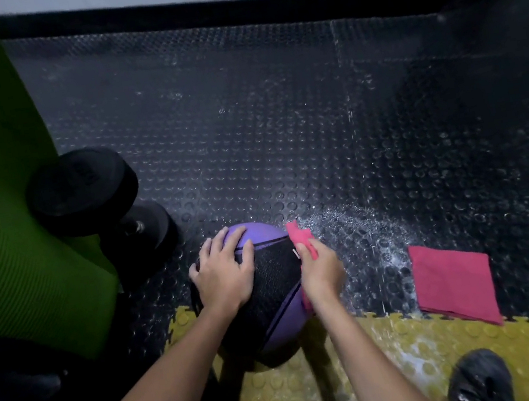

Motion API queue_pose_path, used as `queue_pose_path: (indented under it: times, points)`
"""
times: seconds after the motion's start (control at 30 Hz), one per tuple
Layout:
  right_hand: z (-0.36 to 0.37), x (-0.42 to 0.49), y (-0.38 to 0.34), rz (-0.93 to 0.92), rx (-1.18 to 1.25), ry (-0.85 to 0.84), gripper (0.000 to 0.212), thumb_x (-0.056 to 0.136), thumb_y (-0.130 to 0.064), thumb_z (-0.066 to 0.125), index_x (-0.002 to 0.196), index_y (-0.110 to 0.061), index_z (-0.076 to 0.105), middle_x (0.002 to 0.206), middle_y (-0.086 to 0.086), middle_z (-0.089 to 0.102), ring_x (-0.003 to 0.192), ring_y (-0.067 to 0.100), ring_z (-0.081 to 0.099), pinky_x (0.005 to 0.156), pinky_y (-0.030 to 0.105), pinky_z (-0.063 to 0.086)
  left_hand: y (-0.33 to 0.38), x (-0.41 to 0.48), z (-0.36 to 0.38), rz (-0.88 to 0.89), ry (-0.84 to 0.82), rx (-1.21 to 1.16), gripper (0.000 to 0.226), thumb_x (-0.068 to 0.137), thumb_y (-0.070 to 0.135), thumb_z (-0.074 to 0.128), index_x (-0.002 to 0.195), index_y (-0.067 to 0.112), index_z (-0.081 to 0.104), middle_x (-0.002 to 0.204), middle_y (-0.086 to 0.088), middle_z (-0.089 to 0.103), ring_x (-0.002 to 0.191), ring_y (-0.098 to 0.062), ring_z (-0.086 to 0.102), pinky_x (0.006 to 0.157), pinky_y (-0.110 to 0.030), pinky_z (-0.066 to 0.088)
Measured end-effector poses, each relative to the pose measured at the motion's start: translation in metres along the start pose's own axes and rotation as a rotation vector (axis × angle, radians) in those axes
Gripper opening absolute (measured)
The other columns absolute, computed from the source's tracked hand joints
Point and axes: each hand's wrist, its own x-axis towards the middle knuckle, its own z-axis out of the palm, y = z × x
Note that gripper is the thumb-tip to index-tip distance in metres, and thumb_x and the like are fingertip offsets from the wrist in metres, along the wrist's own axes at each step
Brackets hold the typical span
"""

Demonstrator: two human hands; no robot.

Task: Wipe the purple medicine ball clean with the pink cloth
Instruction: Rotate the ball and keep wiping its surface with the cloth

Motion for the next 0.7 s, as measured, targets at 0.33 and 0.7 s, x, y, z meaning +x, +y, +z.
queue_pose_path:
  times: [0.33,0.7]
  points:
    - [0.004,0.009,0.024,-0.033,0.087,-0.083,0.028,0.088,-0.024,0.057,0.113,-0.012,0.064,0.115,0.008,0.065,0.103,0.027,0.059,0.088,0.029,0.042,-0.016,-0.009,-0.005,0.015,0.060,-0.097,0.056,0.083,0.055,0.024,0.132,0.042,0.047,0.147,0.013,0.038,0.138,-0.015,0.028,0.110,-0.049,0.024]
    - [0.018,-0.046,-0.009,-0.656,-0.193,0.037,0.041,0.083,-0.051,0.037,0.102,-0.031,0.067,0.112,-0.016,0.064,0.104,0.016,0.051,0.082,0.033,0.041,-0.022,-0.012,-0.005,-0.005,0.066,-0.086,0.065,0.079,0.051,0.020,0.136,0.034,0.047,0.149,0.012,0.035,0.140,-0.016,0.026,0.110,-0.049,0.025]
